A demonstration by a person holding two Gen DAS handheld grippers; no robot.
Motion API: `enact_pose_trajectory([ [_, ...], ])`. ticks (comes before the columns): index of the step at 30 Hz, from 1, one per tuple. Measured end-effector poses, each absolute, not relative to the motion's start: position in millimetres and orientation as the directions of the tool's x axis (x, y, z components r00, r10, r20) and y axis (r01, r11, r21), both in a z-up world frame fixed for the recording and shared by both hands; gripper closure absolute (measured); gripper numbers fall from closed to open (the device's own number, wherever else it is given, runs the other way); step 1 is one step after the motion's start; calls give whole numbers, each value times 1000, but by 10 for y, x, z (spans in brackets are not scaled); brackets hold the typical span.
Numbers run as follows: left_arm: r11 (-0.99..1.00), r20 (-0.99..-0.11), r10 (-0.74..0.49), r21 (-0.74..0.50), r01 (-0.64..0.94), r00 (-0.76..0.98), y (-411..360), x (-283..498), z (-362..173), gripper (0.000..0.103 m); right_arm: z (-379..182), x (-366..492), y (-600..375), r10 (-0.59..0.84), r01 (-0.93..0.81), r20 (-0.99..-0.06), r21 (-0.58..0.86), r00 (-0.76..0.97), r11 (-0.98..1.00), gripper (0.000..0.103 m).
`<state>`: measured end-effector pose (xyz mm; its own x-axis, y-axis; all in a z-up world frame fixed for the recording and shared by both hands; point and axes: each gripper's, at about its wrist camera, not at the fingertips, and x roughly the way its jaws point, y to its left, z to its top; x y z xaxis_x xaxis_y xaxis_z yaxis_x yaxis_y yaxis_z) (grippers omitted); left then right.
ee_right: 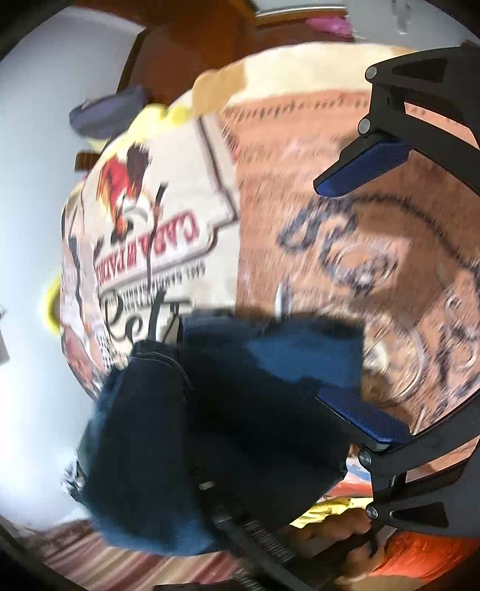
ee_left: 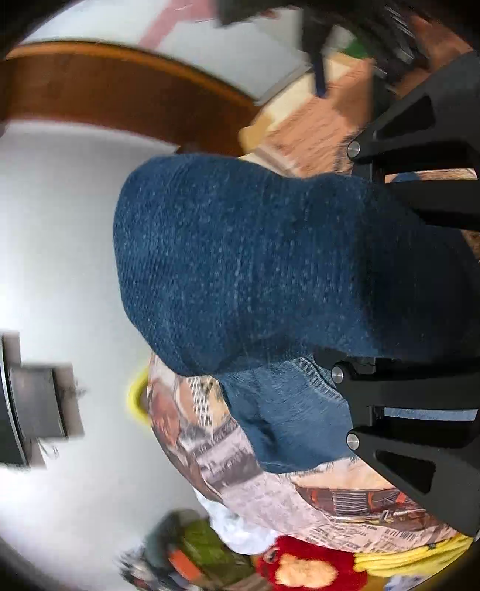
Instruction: Fold large clothes
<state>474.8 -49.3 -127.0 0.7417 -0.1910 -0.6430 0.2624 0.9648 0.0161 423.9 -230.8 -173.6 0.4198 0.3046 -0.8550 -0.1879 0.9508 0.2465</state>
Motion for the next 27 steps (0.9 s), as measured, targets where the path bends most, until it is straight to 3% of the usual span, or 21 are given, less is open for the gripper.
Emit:
enact_pose_trajectory([
  [6, 894, -693, -167, 194, 405, 702, -788, 4338, -1614, 68, -1717, 4023, -2565, 297, -160, -852, 251, 431, 955, 0],
  [13, 868, -747, -163, 201, 453, 644, -696, 4087, -1809, 64, -1690, 3947, -2536, 329, -163, -841, 286, 430, 944, 0],
  [15, 863, -759, -142, 219, 455, 635, -726, 4038, -1853, 49, -1663, 3931, -2516, 338, -169, -838, 293, 428, 941, 0],
  [17, 862, -780, -196, 152, 484, 594, -690, 3974, -1836, 36, -1608, 3912, -2479, 337, -176, -835, 288, 435, 941, 0],
  [22, 865, -778, -293, 32, 500, 556, -538, 3758, -1645, 28, -1437, 3893, -2392, 384, -204, -805, 325, 452, 923, 0],
  [24, 874, -765, -316, -4, 486, 562, -418, 3697, -1529, 17, -1372, 3902, -2320, 400, -218, -795, 336, 457, 916, 0],
  [27, 900, -725, -313, -19, 436, 613, -148, 3642, -1338, 12, -1296, 3934, -2162, 426, -249, -781, 348, 456, 904, 0],
])
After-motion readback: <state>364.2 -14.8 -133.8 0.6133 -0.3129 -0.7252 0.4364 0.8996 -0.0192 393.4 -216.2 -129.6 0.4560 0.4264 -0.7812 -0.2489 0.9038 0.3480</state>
